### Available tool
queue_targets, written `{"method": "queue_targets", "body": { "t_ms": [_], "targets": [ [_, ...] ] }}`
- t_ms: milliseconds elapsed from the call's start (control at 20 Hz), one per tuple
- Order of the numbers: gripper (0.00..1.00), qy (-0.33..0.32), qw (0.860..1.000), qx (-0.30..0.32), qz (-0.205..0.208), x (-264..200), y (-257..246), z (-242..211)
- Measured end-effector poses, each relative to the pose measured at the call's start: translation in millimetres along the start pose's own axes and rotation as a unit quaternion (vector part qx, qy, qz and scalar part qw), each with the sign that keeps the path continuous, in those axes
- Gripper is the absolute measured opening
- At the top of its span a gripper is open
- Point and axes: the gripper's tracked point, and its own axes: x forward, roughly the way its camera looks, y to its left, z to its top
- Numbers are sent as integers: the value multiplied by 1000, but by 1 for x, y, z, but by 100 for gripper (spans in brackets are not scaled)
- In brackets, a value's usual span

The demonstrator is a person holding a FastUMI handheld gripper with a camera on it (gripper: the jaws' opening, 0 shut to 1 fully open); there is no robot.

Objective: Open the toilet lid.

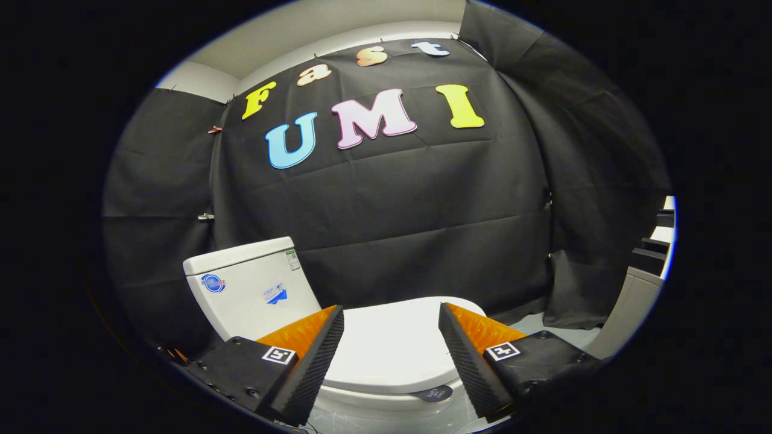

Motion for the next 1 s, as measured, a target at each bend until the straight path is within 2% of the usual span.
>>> {"method": "queue_targets", "body": {
  "t_ms": [1000],
  "targets": [
    [98,-1,1000,-2,3,-1,1,0]
  ]
}}
